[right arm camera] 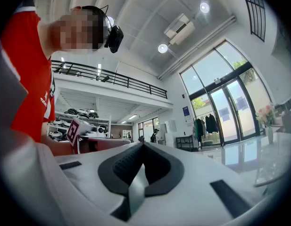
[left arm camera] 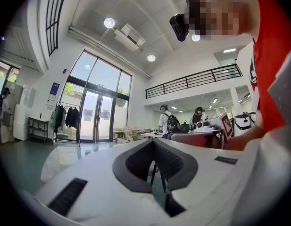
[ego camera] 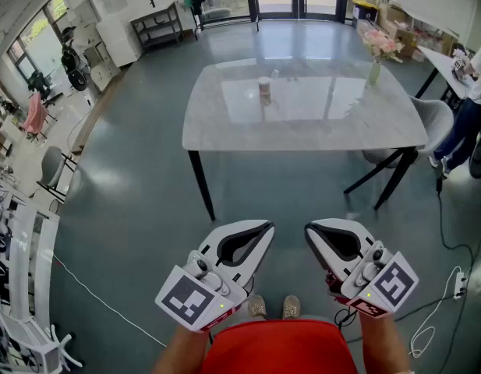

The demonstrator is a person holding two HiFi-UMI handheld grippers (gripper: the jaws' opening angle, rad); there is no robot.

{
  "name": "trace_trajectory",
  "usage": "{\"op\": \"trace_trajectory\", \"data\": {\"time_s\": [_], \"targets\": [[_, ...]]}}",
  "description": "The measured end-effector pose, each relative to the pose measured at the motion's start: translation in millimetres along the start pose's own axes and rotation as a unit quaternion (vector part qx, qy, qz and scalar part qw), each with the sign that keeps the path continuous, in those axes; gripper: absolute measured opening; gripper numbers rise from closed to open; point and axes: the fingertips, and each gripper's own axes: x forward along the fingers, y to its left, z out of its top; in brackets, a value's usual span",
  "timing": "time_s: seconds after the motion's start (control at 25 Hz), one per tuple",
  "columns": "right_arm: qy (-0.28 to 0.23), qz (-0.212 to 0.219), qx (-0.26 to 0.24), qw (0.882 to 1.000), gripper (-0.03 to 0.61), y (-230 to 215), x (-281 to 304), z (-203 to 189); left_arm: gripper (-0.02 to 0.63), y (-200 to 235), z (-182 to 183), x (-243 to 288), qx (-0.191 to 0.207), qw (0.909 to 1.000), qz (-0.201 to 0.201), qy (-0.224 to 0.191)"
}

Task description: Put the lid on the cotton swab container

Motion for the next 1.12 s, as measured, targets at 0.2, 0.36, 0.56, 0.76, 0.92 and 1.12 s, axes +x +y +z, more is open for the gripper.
{"op": "trace_trajectory", "data": {"time_s": [0.2, 0.36, 0.56, 0.76, 0.92, 1.12], "targets": [[0.000, 0.002, 0.000, 1.000, 0.017, 3, -2, 0, 0.017, -5, -2, -2, -0.015, 0.9998, -0.001, 0.011], [-0.001, 0.002, 0.000, 1.000, 0.017, 4, -2, 1, 0.016, -4, -1, -3, -0.007, 1.0000, 0.001, 0.003], [-0.008, 0.010, 0.006, 1.000, 0.018, 5, -8, 2, 0.017, -9, 1, 1, -0.007, 1.0000, -0.001, -0.005], [-0.022, 0.009, 0.015, 1.000, 0.018, -2, -13, 11, 0.017, -8, 3, 3, -0.011, 0.9999, 0.011, -0.003], [-0.018, 0.006, 0.016, 1.000, 0.018, -16, -20, 10, 0.017, -6, 4, 11, -0.012, 0.9996, 0.025, -0.002], [-0.017, 0.016, 0.015, 1.000, 0.018, -35, -31, 9, 0.017, -1, 10, 24, -0.008, 0.9987, 0.049, -0.011]]}}
